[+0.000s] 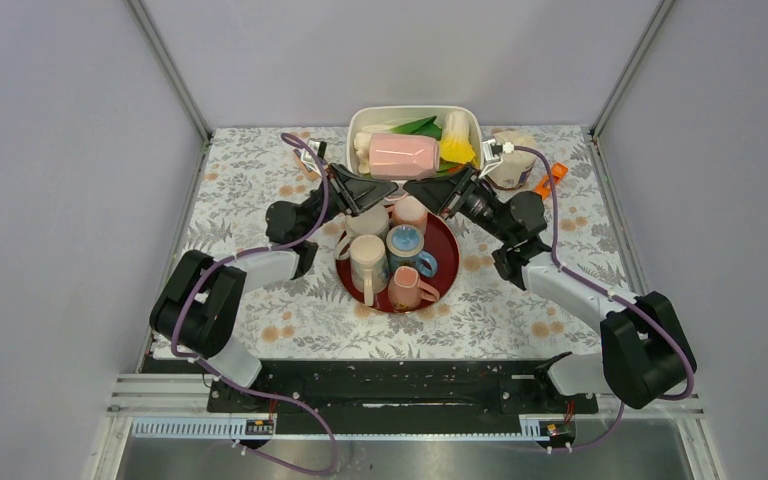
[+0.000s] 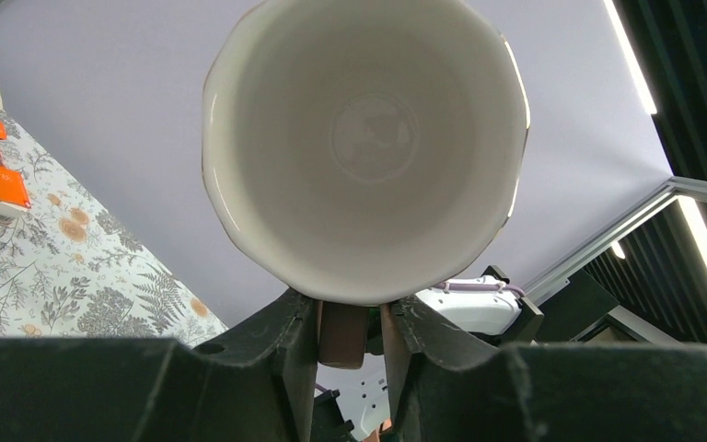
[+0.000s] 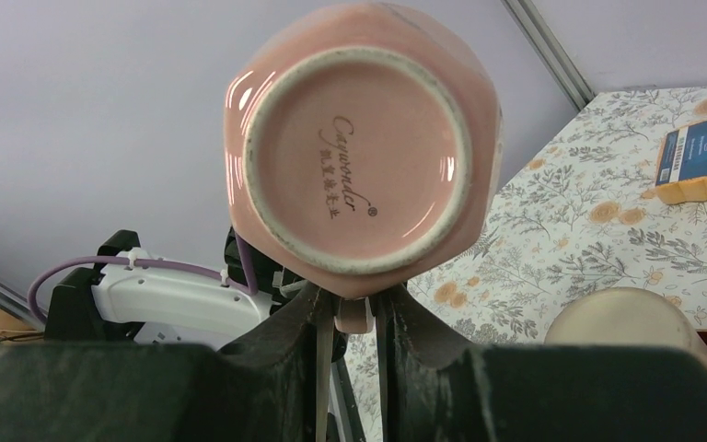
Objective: Turn the mug right side up
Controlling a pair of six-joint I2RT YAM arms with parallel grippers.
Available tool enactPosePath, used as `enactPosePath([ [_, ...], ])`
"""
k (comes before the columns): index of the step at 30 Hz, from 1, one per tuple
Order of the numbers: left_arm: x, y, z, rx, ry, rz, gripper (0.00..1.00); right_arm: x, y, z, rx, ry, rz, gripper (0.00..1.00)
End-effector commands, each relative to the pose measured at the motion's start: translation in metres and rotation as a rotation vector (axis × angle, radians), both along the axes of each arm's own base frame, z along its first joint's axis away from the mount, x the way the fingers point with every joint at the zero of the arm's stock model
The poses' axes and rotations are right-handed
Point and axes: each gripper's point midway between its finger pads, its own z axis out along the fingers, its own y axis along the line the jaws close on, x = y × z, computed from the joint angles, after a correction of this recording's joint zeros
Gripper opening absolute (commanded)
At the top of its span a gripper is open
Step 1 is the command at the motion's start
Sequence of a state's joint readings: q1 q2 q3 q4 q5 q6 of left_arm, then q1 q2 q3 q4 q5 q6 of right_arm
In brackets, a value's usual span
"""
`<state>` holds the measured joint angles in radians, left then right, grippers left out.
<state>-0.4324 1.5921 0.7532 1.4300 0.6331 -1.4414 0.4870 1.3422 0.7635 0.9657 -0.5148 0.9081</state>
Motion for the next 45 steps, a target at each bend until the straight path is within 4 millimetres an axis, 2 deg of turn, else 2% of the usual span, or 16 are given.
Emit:
enactPosePath([
  [1,-0.023,0.028,0.080,-0.163,-0.268,0.064,0.31,-0.023,0.014,-0.005,-0.032,-0.068,0.088,0.00],
  [14,-0.021,0.037,0.086,-0.166,-0.286,0.091,0.28,-0.031,0.034,-0.025,-0.050,-0.064,0.123,0.00],
  [16,-0.020,0.038,0.086,-0.165,-0.286,0.095,0.30,-0.033,0.037,-0.026,-0.048,-0.065,0.133,0.00],
  [21,-0.019,0.039,0.084,-0.160,-0.287,0.099,0.43,-0.033,0.042,-0.025,-0.036,-0.053,0.141,0.00],
  [24,-0.019,0.038,0.084,-0.156,-0.290,0.094,0.43,-0.030,0.042,-0.024,-0.027,-0.043,0.134,0.00],
  [32,-0.023,0.035,0.082,-0.130,-0.328,0.089,0.36,-0.032,0.040,-0.007,0.012,-0.049,0.138,0.00],
  [40,-0.019,0.033,0.077,-0.092,-0.342,0.110,0.29,-0.030,0.042,0.000,0.014,-0.037,0.141,0.00],
  [45,-0.015,0.031,0.072,-0.069,-0.330,0.120,0.20,-0.031,0.042,0.002,0.015,-0.041,0.148,0.00],
])
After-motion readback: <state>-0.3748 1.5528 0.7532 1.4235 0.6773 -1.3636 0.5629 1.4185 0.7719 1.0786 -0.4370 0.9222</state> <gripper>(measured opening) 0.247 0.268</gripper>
